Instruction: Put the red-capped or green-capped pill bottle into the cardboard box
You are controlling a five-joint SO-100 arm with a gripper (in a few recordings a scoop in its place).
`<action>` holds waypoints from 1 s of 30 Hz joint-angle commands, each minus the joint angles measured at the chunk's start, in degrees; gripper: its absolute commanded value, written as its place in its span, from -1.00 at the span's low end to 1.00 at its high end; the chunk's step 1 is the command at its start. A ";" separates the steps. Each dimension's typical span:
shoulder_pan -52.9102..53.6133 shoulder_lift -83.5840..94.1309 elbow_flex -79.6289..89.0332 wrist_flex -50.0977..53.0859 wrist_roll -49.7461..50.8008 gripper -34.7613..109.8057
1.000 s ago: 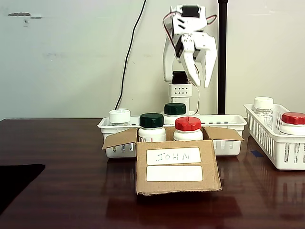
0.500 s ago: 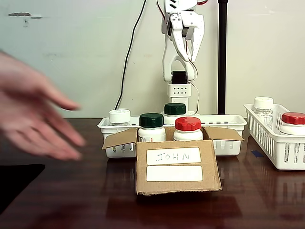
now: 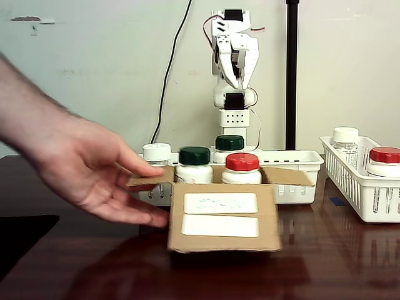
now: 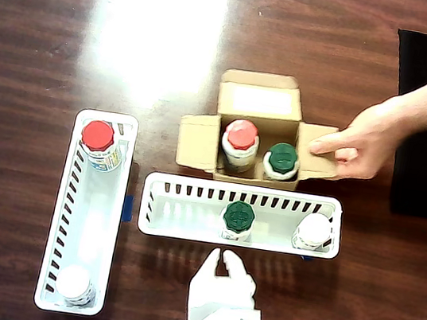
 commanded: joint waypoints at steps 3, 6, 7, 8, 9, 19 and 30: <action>-0.09 12.13 7.73 2.20 1.67 -0.51; -0.26 16.26 11.95 2.11 2.46 -0.51; -0.88 18.02 13.36 2.20 2.46 -0.51; -1.41 19.16 14.77 2.46 2.37 -0.51; -2.29 18.90 15.29 2.81 1.85 -0.51; -7.91 19.16 31.03 -15.47 0.44 -0.51; -15.38 19.25 39.73 -24.26 -0.97 -0.50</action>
